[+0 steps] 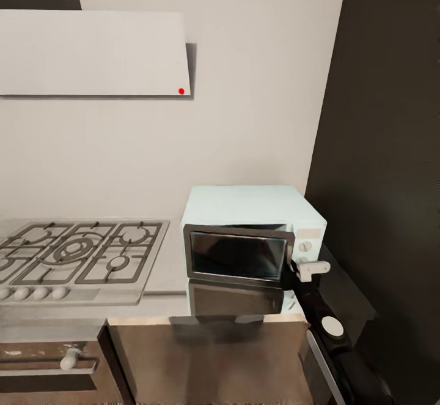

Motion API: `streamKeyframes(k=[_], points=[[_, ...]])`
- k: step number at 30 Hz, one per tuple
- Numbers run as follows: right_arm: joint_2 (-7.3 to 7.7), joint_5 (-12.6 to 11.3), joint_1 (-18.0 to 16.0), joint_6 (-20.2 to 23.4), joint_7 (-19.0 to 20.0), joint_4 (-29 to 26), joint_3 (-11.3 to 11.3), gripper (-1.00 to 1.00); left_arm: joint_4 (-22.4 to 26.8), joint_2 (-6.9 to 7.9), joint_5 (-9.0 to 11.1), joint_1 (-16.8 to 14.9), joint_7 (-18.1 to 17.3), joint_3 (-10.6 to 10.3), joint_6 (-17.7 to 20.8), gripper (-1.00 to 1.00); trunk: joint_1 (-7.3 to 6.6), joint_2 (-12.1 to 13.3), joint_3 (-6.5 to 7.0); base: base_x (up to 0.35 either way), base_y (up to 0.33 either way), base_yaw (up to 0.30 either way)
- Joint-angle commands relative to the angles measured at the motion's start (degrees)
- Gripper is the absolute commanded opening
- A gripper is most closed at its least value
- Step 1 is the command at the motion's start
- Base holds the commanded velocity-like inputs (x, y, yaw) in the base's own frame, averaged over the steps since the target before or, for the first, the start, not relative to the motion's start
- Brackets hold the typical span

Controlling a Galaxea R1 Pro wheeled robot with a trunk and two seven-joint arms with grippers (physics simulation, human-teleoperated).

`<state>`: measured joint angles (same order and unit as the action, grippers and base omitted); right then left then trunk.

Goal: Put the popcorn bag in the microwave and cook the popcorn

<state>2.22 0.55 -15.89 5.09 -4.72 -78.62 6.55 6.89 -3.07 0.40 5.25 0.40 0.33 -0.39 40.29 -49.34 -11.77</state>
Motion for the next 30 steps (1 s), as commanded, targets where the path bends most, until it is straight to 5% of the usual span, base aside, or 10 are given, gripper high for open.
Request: streamKeyframes(k=[1,9,30], points=[[0.06,-0.46,-0.02,0.36,-0.2,-0.04,0.74,-1.0,0.11,-0.01,0.04,0.02,0.04,0.02,-0.05,1.0,-0.01,-0.05,-0.08,-0.096,0.0,0.0],[0.06,-0.46,-0.02,-3.02,0.06,-0.04,1.0,-1.0,0.12,-0.01,0.04,0.02,0.04,0.02,-0.05,1.0,-0.01,-0.05,-0.08,-0.047,0.0,0.0],[0.06,-0.46,-0.02,-3.06,0.06,-0.04,0.94,-1.0,0.1,-0.01,0.04,0.02,0.04,0.01,-0.05,1.0,-0.01,-0.05,-0.08,-0.125,0.023,0.0]])
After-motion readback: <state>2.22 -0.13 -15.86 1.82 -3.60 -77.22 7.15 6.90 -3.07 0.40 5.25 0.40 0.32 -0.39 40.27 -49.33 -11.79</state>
